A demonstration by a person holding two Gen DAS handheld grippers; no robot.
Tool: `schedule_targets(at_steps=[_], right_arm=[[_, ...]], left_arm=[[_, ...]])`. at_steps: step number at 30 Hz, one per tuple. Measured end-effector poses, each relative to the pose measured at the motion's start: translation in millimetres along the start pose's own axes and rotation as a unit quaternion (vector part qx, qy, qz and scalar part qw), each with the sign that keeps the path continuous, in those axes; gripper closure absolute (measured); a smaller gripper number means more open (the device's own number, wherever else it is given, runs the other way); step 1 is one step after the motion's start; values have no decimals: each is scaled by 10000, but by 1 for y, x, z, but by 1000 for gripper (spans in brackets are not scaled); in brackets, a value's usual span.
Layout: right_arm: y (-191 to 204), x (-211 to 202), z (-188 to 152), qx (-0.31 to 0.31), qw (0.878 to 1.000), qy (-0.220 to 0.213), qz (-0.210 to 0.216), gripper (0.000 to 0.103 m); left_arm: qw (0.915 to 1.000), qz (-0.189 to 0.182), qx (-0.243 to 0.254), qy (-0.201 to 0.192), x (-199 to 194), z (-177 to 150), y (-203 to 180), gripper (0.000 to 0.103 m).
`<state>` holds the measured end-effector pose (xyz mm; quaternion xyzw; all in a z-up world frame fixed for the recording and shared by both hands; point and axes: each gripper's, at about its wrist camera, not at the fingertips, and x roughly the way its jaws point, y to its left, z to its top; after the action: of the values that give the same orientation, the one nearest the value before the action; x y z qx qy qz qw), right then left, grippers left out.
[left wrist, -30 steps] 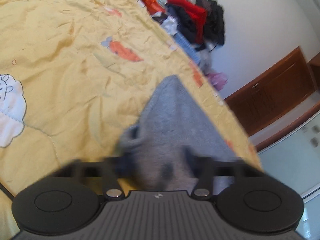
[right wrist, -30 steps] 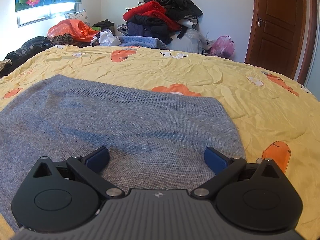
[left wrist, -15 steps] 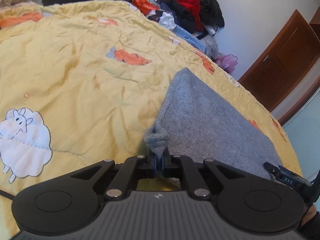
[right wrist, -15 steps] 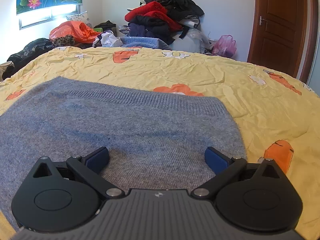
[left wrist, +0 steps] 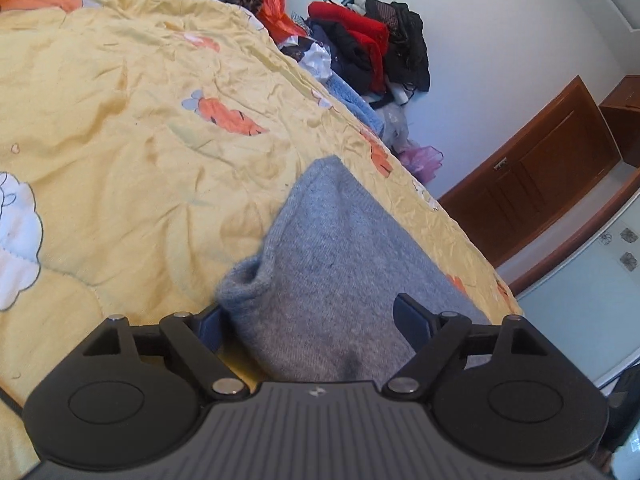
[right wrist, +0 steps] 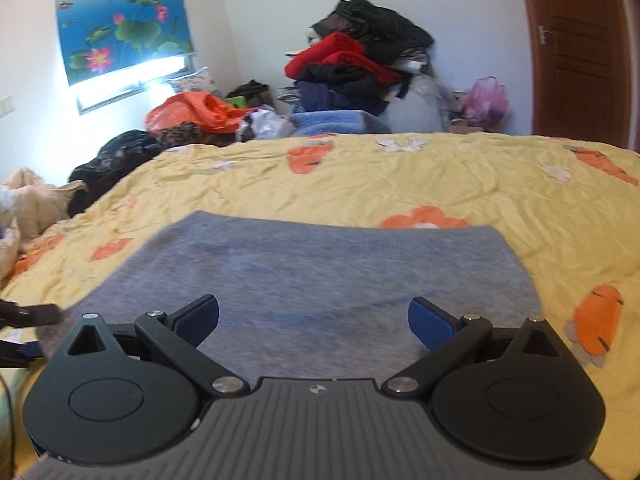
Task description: Fold small clothes
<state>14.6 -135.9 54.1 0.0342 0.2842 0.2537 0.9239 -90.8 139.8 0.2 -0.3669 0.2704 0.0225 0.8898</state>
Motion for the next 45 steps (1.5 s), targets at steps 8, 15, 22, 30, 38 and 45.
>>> schedule_targets(at_steps=[8, 15, 22, 30, 38, 45], right_arm=[[41, 28, 40, -16, 9973, 253, 688, 2], [79, 81, 76, -32, 9847, 1057, 1388, 4], [121, 156, 113, -108, 9536, 2523, 1638, 8], [163, 200, 103, -1313, 9335, 3194, 968, 36], [124, 191, 101, -1154, 9419, 2943, 1134, 84], [54, 143, 119, -874, 9577, 2397, 1328, 86]], left_arm=[[9971, 319, -692, 39, 16, 4, 18, 96], [9897, 340, 1265, -582, -4, -12, -37, 98], [9438, 319, 3214, -705, 3, -49, -88, 98], [9117, 355, 4045, -635, 8, -68, -101, 98], [8991, 285, 4344, -466, 7, -69, -110, 97], [9025, -359, 4278, -349, 6, -70, -152, 97]])
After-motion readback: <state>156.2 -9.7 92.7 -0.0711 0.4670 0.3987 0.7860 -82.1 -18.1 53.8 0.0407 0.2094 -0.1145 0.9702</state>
